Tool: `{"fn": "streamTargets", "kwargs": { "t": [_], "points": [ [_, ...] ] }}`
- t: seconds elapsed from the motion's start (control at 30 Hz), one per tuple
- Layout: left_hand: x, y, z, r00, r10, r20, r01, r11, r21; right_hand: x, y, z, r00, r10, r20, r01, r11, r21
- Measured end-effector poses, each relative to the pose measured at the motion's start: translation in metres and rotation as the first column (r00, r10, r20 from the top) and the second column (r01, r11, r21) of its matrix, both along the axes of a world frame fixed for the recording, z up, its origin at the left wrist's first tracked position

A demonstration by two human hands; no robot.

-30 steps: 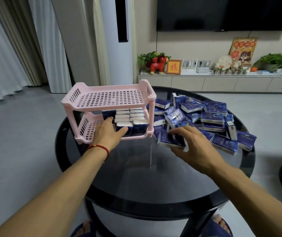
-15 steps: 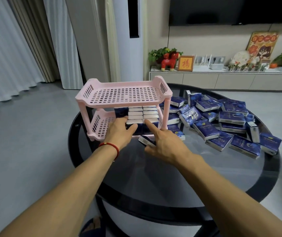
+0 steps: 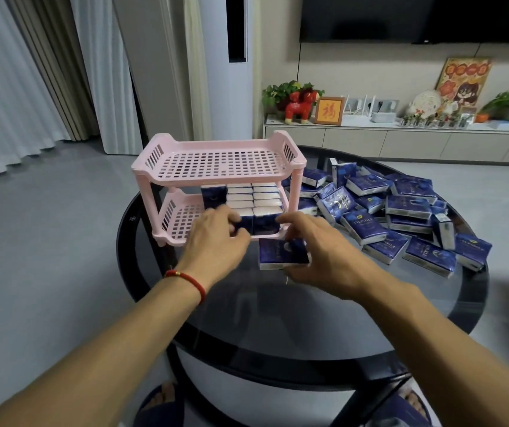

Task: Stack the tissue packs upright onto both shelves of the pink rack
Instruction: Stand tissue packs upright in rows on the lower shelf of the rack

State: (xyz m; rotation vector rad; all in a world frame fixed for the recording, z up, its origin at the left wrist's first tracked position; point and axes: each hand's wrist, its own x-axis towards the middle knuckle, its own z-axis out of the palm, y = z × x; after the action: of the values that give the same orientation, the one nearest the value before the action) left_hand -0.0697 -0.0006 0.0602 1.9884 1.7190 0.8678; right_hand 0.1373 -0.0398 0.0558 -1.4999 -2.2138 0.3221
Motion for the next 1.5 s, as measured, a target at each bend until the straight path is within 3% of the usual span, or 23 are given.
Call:
{"fn": "streamTargets", "kwargs": {
  "t": [0.1,0.2,0.3,0.37,0.43,0.47,0.5,0.57,0.63,0.7,0.73,0.8,0.9,1.0,1.13,1.27,1.33,1.43,1.5],
  "points": [
    [0.010,-0.012,-0.008,0.914,-0.064,0.400,0.233,0.891,-0.391,-0.004,-0.009,-0.001,0.990,0.143,0.002,-0.143,0.988,0.052],
    [0.008,-0.011,-0.013,0.807,0.040,0.590,0.290,0.842,-0.455,0.008,-0.005,-0.007,0.992,0.126,-0.017,-0.126,0.991,0.035],
    [0.005,-0.010,-0.011,0.737,0.067,0.672,0.328,0.835,-0.443,0.041,0.011,-0.016,0.961,-0.264,-0.088,0.273,0.954,0.126],
    [0.004,-0.011,-0.010,0.721,0.057,0.691,0.377,0.804,-0.460,0.064,0.018,-0.024,0.830,-0.552,0.082,0.541,0.831,0.127],
    [0.005,-0.011,-0.012,0.726,0.039,0.687,0.406,0.782,-0.473,0.079,0.020,-0.036,0.749,-0.609,0.260,0.598,0.791,0.131],
    [0.006,-0.011,-0.012,0.726,0.039,0.687,0.410,0.777,-0.477,0.084,0.021,-0.040,0.752,-0.608,0.255,0.587,0.794,0.159],
    [0.007,-0.012,-0.012,0.728,0.048,0.684,0.401,0.779,-0.482,0.086,0.021,-0.039,0.766,-0.615,0.186,0.588,0.788,0.183],
    [0.009,-0.011,-0.011,0.725,0.081,0.684,0.372,0.789,-0.488,0.085,0.016,-0.027,0.766,-0.627,-0.141,0.643,0.754,0.134],
    [0.010,-0.010,-0.011,0.704,0.126,0.699,0.355,0.790,-0.500,0.081,0.006,-0.007,0.612,-0.597,-0.518,0.637,0.761,-0.125],
    [0.011,-0.011,-0.009,0.680,0.150,0.718,0.368,0.777,-0.510,0.072,-0.010,0.011,0.380,-0.549,-0.744,0.365,0.828,-0.425],
    [0.012,-0.013,-0.009,0.667,0.156,0.728,0.381,0.769,-0.513,0.068,-0.016,0.017,0.335,-0.533,-0.777,0.210,0.846,-0.490],
    [0.014,-0.016,-0.007,0.644,0.159,0.749,0.406,0.759,-0.510,0.058,-0.025,0.022,0.335,-0.500,-0.799,0.010,0.850,-0.527],
    [0.014,-0.020,-0.006,0.608,0.167,0.776,0.434,0.748,-0.502,0.038,-0.025,0.020,0.303,-0.485,-0.820,-0.101,0.840,-0.534],
    [0.010,-0.020,-0.009,0.587,0.153,0.795,0.454,0.751,-0.479,0.013,-0.021,0.015,0.352,-0.480,-0.804,-0.147,0.819,-0.554],
    [-0.001,-0.017,-0.012,0.625,0.112,0.773,0.426,0.780,-0.458,-0.012,-0.012,0.003,0.633,-0.402,-0.661,-0.059,0.827,-0.560],
    [-0.014,-0.015,-0.012,0.658,0.063,0.750,0.417,0.799,-0.434,-0.027,-0.002,-0.004,0.730,-0.324,-0.601,-0.023,0.868,-0.496],
    [-0.019,-0.012,-0.016,0.730,0.007,0.683,0.350,0.855,-0.383,-0.033,0.001,-0.007,0.792,-0.270,-0.547,-0.005,0.894,-0.448],
    [-0.031,-0.008,-0.020,0.896,-0.073,0.438,0.206,0.943,-0.263,-0.041,0.007,-0.014,0.887,-0.200,-0.416,0.041,0.932,-0.360],
    [-0.039,-0.006,-0.023,0.942,-0.103,0.319,0.175,0.963,-0.206,-0.044,0.011,-0.018,0.917,-0.187,-0.353,0.065,0.942,-0.330]
  ]
}}
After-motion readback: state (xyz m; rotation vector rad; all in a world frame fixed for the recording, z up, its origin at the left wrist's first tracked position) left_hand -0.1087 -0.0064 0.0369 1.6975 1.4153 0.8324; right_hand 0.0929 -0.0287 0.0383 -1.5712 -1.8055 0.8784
